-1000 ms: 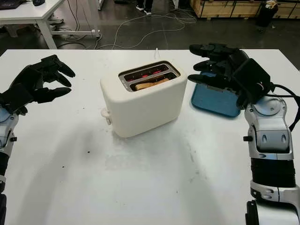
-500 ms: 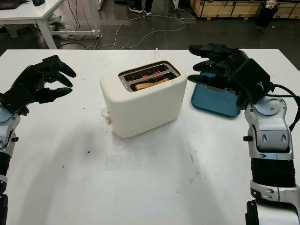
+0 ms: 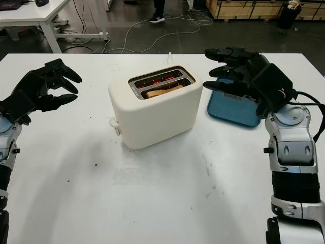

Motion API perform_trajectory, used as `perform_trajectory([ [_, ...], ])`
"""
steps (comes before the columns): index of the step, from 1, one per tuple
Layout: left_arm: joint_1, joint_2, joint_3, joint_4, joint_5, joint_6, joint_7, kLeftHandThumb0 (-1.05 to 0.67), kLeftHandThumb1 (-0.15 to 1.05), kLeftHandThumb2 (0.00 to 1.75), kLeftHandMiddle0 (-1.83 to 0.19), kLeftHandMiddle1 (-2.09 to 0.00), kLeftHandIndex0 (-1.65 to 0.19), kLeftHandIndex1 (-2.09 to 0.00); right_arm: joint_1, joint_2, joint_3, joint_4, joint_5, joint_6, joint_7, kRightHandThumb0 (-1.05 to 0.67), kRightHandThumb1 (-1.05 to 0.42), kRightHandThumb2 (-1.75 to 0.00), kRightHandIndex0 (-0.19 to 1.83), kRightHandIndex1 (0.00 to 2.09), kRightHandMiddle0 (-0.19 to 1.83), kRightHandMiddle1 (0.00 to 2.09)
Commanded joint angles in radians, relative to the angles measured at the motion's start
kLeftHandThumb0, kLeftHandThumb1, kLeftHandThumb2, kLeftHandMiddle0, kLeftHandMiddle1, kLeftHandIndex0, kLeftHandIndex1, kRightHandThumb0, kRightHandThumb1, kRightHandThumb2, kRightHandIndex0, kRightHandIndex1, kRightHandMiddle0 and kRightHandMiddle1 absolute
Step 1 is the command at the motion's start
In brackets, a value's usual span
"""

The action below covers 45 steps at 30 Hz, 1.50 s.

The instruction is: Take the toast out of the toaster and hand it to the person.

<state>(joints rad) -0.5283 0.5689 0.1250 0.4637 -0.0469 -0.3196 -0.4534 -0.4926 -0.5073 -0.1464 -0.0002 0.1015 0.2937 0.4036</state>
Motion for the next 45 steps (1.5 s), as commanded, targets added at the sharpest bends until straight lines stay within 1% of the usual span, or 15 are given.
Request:
perform_trajectory([
  [1,-0.006,-0.003,0.008,-0.006,-0.012,0.008,-0.002,-1.05,0.92,0.06,-0.32,-1.46,-0.31,-1.35,-0.007,0.000,-0.001,-0.001,0.004,-0.005,-0.001,-0.35,-0.76,0.00,0.28,0.98,0.66,0.07],
  [3,-0.006,-0.001,0.006,-0.005,-0.005,0.001,0.002,-1.05,0.92,0.07,-0.32,-1.46,-0.31,-1.35,-0.008,-0.001,-0.001,-0.008,0.004,0.013,-0.004,-0.35,-0.76,0.00,0.27,0.97,0.66,0.07],
  [7,-0.009,-0.001,0.004,0.000,0.001,-0.010,0.005,-1.05,0.92,0.08,-0.32,-1.46,-0.31,-1.35,-0.007,-0.005,-0.001,0.007,0.003,-0.019,0.005,-0.35,-0.76,0.00,0.28,0.97,0.66,0.07],
  [25,-0.015,-0.006,-0.001,0.004,-0.002,-0.007,-0.003,-1.05,0.92,0.07,-0.33,-1.46,-0.31,-1.35,-0.015,-0.003,0.001,0.007,0.004,-0.004,0.004,-0.32,-0.77,0.00,0.27,0.97,0.66,0.07],
  [30,-0.016,-0.007,-0.002,0.000,0.001,-0.003,0.000,-1.05,0.92,0.06,-0.34,-1.46,-0.32,-1.35,-0.016,-0.005,0.000,0.014,0.004,-0.020,0.011,-0.31,-0.77,0.00,0.27,0.98,0.66,0.08],
  [37,-0.018,-0.007,0.000,0.007,-0.003,-0.005,-0.005,-1.05,0.92,0.06,-0.32,-1.46,-0.31,-1.35,-0.020,-0.003,-0.003,0.019,0.008,-0.017,0.016,-0.32,-0.76,0.00,0.27,0.99,0.65,0.08],
  [45,-0.014,-0.009,0.002,0.005,-0.006,-0.006,-0.004,-1.05,0.92,0.06,-0.33,-1.46,-0.31,-1.35,-0.015,0.002,-0.001,-0.002,0.007,0.015,0.003,-0.32,-0.77,0.00,0.25,0.99,0.64,0.07],
])
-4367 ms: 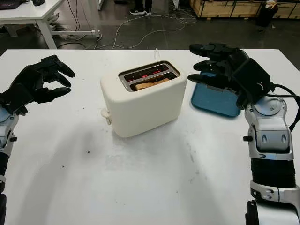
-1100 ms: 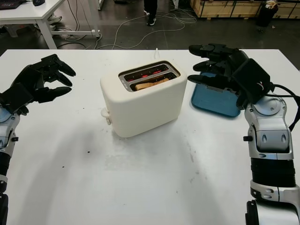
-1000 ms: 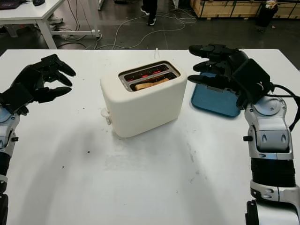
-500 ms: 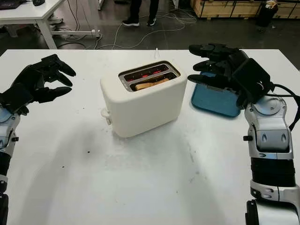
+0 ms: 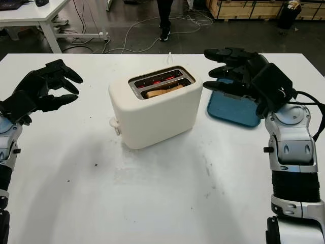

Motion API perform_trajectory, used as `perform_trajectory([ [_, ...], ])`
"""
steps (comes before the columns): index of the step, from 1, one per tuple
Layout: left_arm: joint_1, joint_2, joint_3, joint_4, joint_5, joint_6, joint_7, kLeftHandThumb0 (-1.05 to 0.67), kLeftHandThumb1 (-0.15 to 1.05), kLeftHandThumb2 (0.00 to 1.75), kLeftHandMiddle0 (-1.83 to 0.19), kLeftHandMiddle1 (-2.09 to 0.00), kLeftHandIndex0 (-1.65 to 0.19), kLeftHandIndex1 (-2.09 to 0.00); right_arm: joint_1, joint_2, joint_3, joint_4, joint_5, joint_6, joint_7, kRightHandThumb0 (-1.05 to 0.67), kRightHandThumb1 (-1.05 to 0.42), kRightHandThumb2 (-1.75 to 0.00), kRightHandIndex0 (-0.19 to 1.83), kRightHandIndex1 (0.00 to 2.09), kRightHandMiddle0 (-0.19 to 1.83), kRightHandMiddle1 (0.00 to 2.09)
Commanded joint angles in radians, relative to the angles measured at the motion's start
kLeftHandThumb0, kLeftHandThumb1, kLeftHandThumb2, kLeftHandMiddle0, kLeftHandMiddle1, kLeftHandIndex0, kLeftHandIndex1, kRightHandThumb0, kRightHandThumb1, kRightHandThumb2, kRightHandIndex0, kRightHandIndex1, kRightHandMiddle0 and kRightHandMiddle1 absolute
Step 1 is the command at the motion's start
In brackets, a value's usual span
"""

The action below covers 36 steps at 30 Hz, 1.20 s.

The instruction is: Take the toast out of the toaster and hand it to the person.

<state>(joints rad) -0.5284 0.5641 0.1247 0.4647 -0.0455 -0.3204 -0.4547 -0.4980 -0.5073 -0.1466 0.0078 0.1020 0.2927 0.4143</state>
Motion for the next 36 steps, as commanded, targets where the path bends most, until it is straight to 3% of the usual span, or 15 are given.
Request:
perform_trajectory([
  [1,-0.014,-0.004,0.002,0.005,-0.004,-0.008,-0.001,-1.05,0.92,0.06,-0.33,-1.46,-0.32,-1.35,-0.009,0.003,-0.002,-0.011,0.007,0.016,-0.009,-0.31,-0.77,0.00,0.25,1.00,0.64,0.07],
  [36,-0.014,-0.005,0.001,0.007,-0.001,-0.015,0.002,-1.05,0.92,0.07,-0.32,-1.48,-0.31,-1.37,-0.009,-0.001,-0.002,-0.001,0.004,0.002,-0.005,-0.33,-0.77,0.00,0.26,0.98,0.64,0.09],
])
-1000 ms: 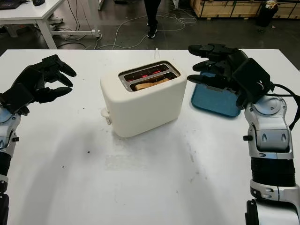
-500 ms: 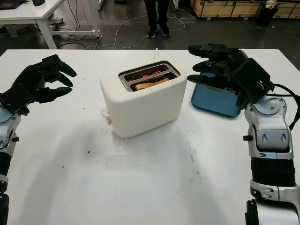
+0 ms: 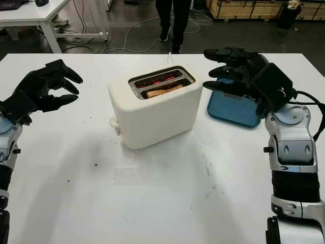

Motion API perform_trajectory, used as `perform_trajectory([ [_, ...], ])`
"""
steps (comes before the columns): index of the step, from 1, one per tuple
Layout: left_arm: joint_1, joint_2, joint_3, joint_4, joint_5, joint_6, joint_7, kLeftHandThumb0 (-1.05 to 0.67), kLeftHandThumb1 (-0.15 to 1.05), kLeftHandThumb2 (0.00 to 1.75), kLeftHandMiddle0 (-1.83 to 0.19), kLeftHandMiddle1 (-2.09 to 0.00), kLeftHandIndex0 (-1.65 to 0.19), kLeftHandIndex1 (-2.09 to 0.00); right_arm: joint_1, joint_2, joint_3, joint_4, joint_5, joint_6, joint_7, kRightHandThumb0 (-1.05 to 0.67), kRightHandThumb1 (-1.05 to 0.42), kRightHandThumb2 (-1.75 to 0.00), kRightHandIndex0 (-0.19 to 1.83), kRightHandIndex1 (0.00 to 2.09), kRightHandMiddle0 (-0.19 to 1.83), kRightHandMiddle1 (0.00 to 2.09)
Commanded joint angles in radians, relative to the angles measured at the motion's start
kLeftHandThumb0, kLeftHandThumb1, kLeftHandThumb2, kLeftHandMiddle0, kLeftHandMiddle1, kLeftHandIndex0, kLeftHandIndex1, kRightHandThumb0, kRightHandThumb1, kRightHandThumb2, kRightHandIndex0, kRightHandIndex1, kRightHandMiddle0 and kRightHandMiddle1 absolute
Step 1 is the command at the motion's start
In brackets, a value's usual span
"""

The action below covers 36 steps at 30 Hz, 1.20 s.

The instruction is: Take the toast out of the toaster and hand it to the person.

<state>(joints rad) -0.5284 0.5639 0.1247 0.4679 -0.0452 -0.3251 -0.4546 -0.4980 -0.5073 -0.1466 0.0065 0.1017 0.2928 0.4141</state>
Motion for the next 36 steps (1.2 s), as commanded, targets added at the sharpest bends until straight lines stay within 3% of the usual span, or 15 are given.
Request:
perform_trajectory([
  [1,-0.014,-0.004,0.001,0.004,-0.002,-0.010,0.000,-1.05,0.92,0.07,-0.32,-1.47,-0.31,-1.36,-0.009,-0.001,-0.002,0.001,0.003,0.001,-0.005,-0.33,-0.77,0.00,0.26,0.98,0.64,0.09],
  [36,-0.009,-0.003,0.007,-0.001,-0.010,-0.001,-0.001,-1.05,0.92,0.07,-0.32,-1.46,-0.31,-1.35,-0.006,0.003,0.000,-0.001,0.002,-0.007,-0.008,-0.34,-0.76,0.00,0.27,0.98,0.63,0.10],
])
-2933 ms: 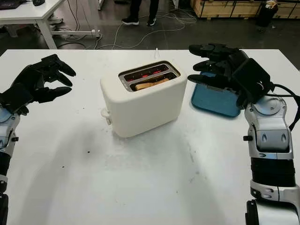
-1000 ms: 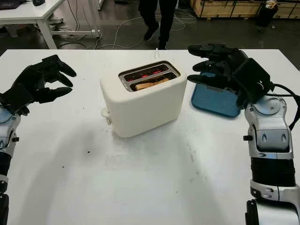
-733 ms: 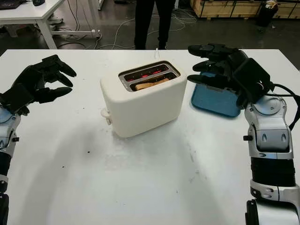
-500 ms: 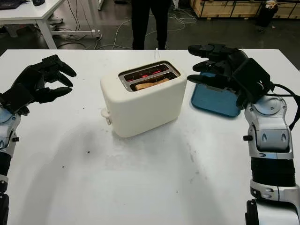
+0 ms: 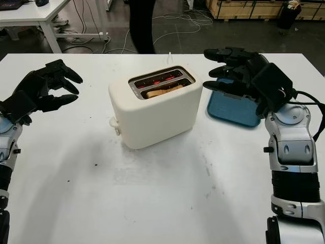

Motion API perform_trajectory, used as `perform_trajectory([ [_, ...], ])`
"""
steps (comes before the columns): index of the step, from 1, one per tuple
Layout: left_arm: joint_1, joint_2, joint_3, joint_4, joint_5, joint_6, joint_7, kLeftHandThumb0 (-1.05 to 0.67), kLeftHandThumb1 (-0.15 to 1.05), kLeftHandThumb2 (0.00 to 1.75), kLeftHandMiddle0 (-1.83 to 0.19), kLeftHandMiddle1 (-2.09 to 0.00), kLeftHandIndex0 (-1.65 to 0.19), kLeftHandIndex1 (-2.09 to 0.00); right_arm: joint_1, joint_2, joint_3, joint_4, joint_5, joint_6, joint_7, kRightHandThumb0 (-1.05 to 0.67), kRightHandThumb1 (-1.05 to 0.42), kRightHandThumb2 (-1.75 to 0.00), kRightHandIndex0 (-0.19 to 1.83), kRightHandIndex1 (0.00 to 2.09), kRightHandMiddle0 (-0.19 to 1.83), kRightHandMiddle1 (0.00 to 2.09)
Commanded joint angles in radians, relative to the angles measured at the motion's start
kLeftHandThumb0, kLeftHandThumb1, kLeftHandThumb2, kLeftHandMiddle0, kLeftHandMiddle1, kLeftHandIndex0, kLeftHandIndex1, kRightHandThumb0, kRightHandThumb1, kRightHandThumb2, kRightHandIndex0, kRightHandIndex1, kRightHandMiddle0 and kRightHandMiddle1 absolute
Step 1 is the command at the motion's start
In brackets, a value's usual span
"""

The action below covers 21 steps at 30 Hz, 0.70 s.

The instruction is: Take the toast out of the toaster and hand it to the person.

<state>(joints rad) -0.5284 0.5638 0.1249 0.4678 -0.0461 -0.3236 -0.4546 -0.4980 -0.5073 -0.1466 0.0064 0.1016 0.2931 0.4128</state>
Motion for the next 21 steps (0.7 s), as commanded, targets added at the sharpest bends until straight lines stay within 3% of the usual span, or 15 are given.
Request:
perform_trajectory([
  [1,-0.009,-0.002,0.006,0.000,-0.009,-0.004,-0.001,-1.05,0.92,0.07,-0.32,-1.46,-0.31,-1.35,-0.006,0.003,0.000,0.001,0.002,-0.009,-0.006,-0.33,-0.77,0.00,0.26,0.98,0.63,0.10],
  [21,-0.009,-0.003,0.006,0.001,-0.006,-0.009,0.002,-1.05,0.92,0.07,-0.32,-1.46,-0.31,-1.35,-0.006,0.003,-0.003,0.000,0.006,-0.003,-0.006,-0.33,-0.76,0.00,0.26,0.98,0.63,0.11],
])
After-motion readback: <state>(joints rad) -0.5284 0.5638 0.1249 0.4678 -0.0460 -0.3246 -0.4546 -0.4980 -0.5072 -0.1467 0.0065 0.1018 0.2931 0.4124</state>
